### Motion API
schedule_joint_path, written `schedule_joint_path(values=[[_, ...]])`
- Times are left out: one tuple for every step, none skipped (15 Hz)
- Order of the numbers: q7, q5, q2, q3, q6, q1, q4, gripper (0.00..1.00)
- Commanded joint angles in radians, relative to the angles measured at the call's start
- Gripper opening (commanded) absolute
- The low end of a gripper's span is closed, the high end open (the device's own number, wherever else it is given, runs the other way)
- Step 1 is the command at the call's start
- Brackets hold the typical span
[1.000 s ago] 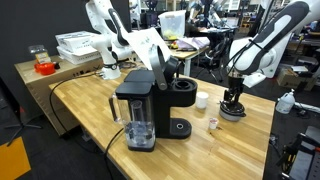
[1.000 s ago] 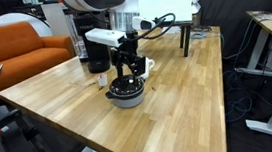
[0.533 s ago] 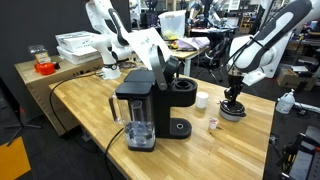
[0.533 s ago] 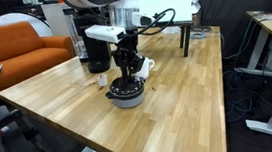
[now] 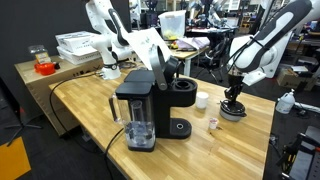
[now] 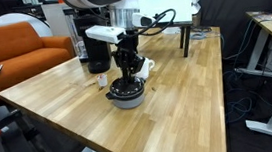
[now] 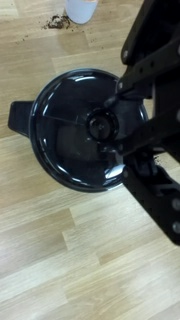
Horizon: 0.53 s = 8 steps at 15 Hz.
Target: Take the lid off the pot and put it on the table
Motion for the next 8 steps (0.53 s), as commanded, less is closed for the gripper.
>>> schedule_joint_path(values=[[0.023, -0.021, -0.01, -0.008, -0.034, 0.001, 0.003, 0.08], [0.023, -0.023, -0.015, -0.008, -0.034, 0.002, 0.002, 0.08], [0.025, -0.026, -0.019, -0.008, -0.034, 0.004, 0.0, 0.08], [0.028, -0.028, -0.025, -0.008, -0.033, 0.007, -0.004, 0.08], [0.031, -0.031, -0.03, -0.008, -0.034, 0.01, -0.006, 0.08], [0.034, -0.033, -0.037, -0.008, -0.035, 0.012, -0.009, 0.08], [0.039, -0.036, -0.042, -0.009, -0.037, 0.016, -0.01, 0.08], [0.046, -0.04, -0.05, -0.01, -0.042, 0.02, -0.01, 0.08]])
